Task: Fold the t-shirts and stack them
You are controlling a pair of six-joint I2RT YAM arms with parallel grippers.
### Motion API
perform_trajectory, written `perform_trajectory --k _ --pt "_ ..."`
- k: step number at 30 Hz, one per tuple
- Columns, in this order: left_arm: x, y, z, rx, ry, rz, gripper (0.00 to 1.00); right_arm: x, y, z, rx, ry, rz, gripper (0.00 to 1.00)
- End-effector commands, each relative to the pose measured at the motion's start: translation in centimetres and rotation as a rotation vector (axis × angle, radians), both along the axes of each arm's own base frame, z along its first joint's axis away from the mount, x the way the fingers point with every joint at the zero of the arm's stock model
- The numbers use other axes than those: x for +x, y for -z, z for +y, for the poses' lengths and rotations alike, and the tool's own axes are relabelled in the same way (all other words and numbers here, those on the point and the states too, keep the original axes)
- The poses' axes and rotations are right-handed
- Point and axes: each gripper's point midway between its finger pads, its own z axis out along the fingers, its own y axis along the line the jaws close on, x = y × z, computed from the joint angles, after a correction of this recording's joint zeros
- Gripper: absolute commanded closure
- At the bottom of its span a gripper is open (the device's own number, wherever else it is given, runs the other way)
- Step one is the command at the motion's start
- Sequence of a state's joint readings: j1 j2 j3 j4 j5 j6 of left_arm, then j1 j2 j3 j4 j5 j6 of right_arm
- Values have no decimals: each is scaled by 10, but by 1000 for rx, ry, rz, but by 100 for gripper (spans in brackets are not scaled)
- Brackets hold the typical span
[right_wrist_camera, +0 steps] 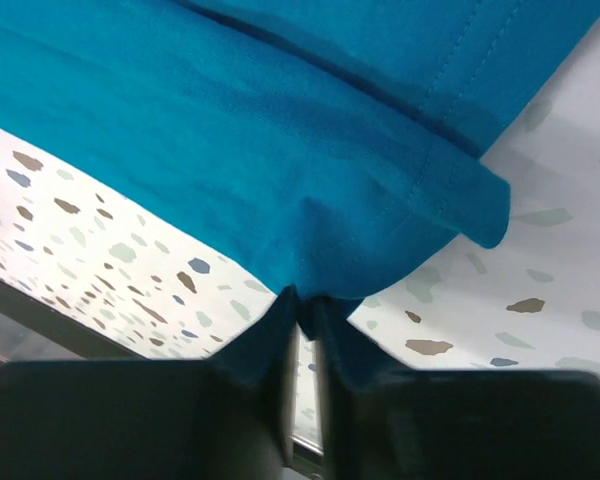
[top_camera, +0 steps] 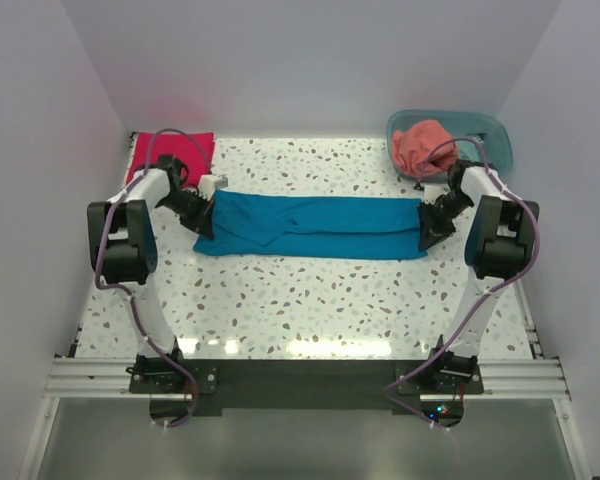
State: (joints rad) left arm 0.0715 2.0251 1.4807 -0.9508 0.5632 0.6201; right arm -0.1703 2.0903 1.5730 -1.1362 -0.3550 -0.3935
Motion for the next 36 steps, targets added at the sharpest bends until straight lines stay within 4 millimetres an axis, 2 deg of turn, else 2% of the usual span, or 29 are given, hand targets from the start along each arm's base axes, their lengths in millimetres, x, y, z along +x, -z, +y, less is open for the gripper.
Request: perform_trajectory --k 1,3,9,12,17,23,27,29,31,32,33,34,36 --pt "9 -11 -5 -35 -5 -44 100 8 -8 2 13 14 -24 90" --pt "8 -18 -5 -36 -5 -51 100 6 -9 0 3 4 -24 100" --pt "1 -39 3 -23 -17 -93 100 -1 -17 -12 -61 -53 -45 100" --pt "-7 -41 10 -4 -20 -100 100 -5 -17 -19 -98 -84 -52 100" --pt "-19 -28 16 17 -18 -70 100 -16 -2 -25 -130 -112 -33 100" --pt "-29 1 21 46 -32 -18 100 -20 21 -24 -129 -100 1 100" --pt "-28 16 28 87 -54 -11 100 -24 27 -28 -152 -115 11 100" --pt "-28 15 27 83 -62 -9 100 -23 23 -30 -162 -121 -1 100" --pt "-26 8 24 59 -77 -23 98 -21 13 -28 -154 -120 -20 87" --pt "-22 -1 21 42 -79 -51 88 -18 5 -26 -142 -115 -37 71" --pt "-20 -7 19 33 -81 -67 82 -15 -2 -25 -140 -110 -52 63" --pt "-18 -14 18 21 -87 -82 74 -14 -9 -24 -135 -107 -65 56" --pt "-11 -36 12 -15 -87 -135 68 -8 -31 -22 -136 -107 -114 49"
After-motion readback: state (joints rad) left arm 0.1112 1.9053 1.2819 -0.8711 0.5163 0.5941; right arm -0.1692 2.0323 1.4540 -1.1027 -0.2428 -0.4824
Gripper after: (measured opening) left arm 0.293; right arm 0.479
